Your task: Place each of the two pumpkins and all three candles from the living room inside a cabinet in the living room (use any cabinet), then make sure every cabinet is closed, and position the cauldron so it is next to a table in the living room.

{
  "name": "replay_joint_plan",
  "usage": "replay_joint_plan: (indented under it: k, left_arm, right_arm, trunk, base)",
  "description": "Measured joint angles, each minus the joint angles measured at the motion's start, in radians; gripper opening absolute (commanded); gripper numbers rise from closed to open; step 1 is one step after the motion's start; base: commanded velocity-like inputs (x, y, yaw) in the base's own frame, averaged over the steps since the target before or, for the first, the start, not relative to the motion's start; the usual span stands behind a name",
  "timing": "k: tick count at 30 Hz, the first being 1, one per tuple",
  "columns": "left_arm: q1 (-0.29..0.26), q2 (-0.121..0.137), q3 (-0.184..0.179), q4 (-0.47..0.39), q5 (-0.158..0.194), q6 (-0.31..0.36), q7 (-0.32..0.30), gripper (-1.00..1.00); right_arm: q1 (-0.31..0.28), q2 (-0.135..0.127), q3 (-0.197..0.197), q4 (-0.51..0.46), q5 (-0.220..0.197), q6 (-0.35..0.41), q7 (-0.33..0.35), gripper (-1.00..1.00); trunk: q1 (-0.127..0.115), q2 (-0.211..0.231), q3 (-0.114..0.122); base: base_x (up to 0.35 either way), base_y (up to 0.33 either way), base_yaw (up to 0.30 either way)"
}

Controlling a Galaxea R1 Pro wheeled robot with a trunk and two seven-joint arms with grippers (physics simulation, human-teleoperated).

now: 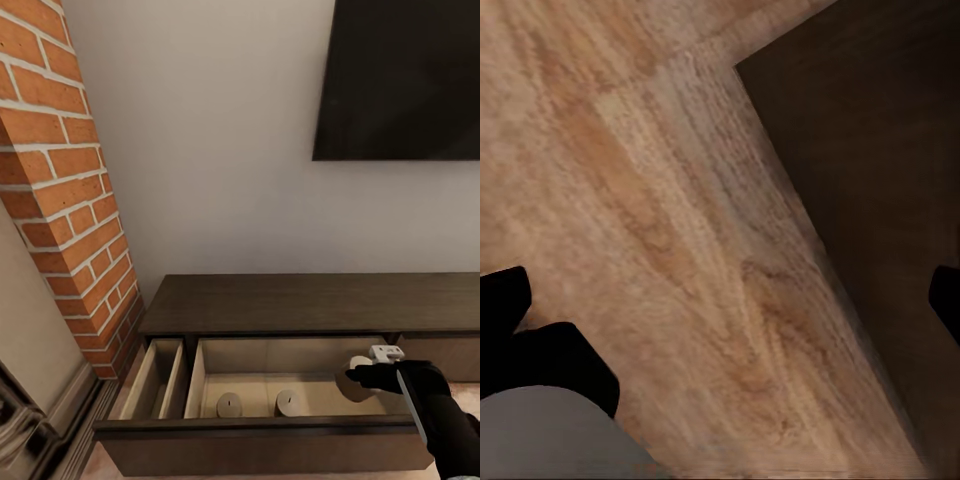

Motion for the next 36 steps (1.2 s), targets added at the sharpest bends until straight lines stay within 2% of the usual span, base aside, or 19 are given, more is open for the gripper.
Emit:
replay_joint_plan:
  k: [4,8,13,15,17,20,23,30,31,32,34,35,36]
  left_arm:
    - [0.0,0.004,0.0,0.074,0.002,-0.017,-0.017,1.0]
    - [0.0,0.005,0.0,0.094,0.0,-0.069,-0.028,1.0]
    - [0.0,0.003,0.0,0.101,-0.002,-0.088,-0.033,1.0]
    - [0.0,0.003,0.0,0.101,-0.001,-0.089,-0.034,1.0]
    - [0.0,0.002,0.0,0.101,-0.001,-0.089,-0.034,1.0]
    - [0.0,0.002,0.0,0.101,-0.002,-0.089,-0.034,1.0]
    - [0.0,0.002,0.0,0.101,-0.001,-0.089,-0.034,1.0]
    - [0.0,0.002,0.0,0.101,-0.002,-0.089,-0.034,1.0]
    - [0.0,0.002,0.0,0.101,-0.002,-0.089,-0.033,1.0]
    - [0.0,0.002,0.0,0.101,-0.002,-0.089,-0.033,1.0]
    - [0.0,0.002,0.0,0.101,-0.002,-0.089,-0.033,1.0]
    - [0.0,0.002,0.0,0.102,-0.002,-0.089,-0.034,1.0]
    - [0.0,0.002,0.0,0.101,-0.002,-0.089,-0.034,1.0]
  right_arm:
    - [-0.009,0.005,0.001,0.018,0.0,-0.001,-0.003,-1.0]
    - [-0.014,0.01,0.004,0.051,0.003,-0.001,-0.02,-1.0]
    - [-0.025,0.048,0.044,0.129,0.0,-0.014,-0.113,-1.0]
    - [-0.026,0.054,0.049,0.16,0.001,-0.02,-0.123,-1.0]
    - [-0.035,0.079,0.053,0.217,-0.01,-0.041,-0.143,-1.0]
    - [-0.066,0.091,0.053,0.295,0.003,-0.076,-0.192,-1.0]
    - [-0.101,0.097,0.054,0.373,0.001,-0.107,-0.215,-1.0]
    - [-0.139,0.102,0.053,0.427,0.001,-0.125,-0.227,-1.0]
    - [-0.194,0.102,0.053,0.533,0.003,-0.161,-0.228,-1.0]
    - [-0.224,0.102,0.053,0.601,-0.005,-0.197,-0.23,-1.0]
    - [-0.257,0.102,0.054,0.679,0.003,-0.242,-0.24,-1.0]
    - [-0.303,0.102,0.055,0.789,0.003,-0.303,-0.278,-1.0]
    - [-0.318,0.102,0.055,0.824,0.005,-0.322,-0.295,-1.0]
  trunk:
    - [0.0,0.0,0.0]
    - [0.0,0.0,0.0]
    - [0.0,0.0,0.0]
    - [0.0,0.0,0.0]
    - [0.0,0.0,0.0]
    - [0.0,0.0,0.0]
    - [0.0,0.0,0.0]
    - [0.0,0.0,0.0]
    - [0.0,0.0,0.0]
    - [0.0,0.0,0.0]
    - [0.0,0.0,0.0]
    - [0.0,0.0,0.0]
    - [0.0,0.0,0.0]
  base:
    - [0.079,0.0,0.0]
    - [0.194,0.0,0.0]
    - [0.051,0.0,0.0]
    - [0.005,0.0,0.0]
    - [0.002,0.0,0.0]
    - [0.0,0.0,0.0]
    - [0.0,0.0,0.0]
    - [0.0,0.0,0.0]
    - [0.0,0.0,0.0]
    - [0.0,0.0,0.0]
    - [0.0,0.0,0.0]
    - [0.0,0.0,0.0]
    - [0.0,0.0,0.0]
